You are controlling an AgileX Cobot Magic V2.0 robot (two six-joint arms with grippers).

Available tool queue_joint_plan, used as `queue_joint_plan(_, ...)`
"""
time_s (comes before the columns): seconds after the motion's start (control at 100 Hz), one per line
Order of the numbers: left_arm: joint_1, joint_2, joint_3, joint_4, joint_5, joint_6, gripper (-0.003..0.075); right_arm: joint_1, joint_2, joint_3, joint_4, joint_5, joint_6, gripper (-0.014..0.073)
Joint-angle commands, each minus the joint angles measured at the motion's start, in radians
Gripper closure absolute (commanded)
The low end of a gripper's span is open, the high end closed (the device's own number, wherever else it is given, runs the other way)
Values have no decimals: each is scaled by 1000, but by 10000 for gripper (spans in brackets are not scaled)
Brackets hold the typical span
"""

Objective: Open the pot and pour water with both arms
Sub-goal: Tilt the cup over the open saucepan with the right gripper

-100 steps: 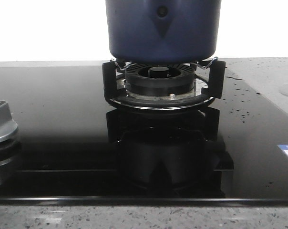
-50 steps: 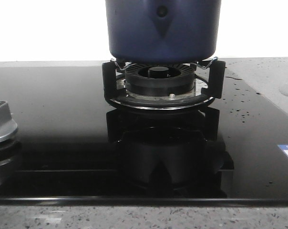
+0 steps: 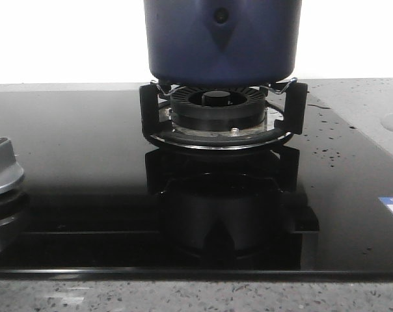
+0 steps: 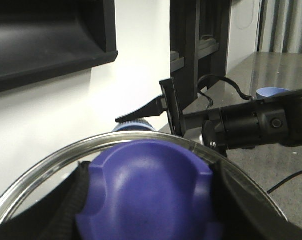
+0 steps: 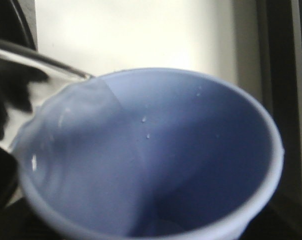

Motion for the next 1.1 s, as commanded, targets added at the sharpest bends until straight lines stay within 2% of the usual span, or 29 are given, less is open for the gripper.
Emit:
queue_joint_plan(0.0, 3, -24, -32, -102, 3, -6, 499, -1, -28, -60, -99, -12, -2, 158)
queue_joint_plan(0.14, 3, -24, -32, -102, 4, -6, 499, -1, -21, -74, -248, 1, -2, 158)
queue_joint_plan(0.26, 3, -24, -32, -102, 4, -6, 499, -1, -20, -74, -434, 2, -2, 158)
queue_joint_plan(0.5, 3, -24, -32, -102, 7, -6, 499, -1, -20, -74, -579, 0, -2, 158)
queue_joint_plan(0.91, 3, -24, -32, -102, 7, -6, 499, -1, -20, -74, -574, 0, 7, 158)
queue_joint_plan(1.01, -6, -24, -32, -102, 4, -6, 499, -1, -22, -74, -477, 12, 139, 158)
queue_joint_plan(1.09, -22, -24, -32, -101, 4, 4, 499, 5, -36, -74, -381, 79, 334, 159)
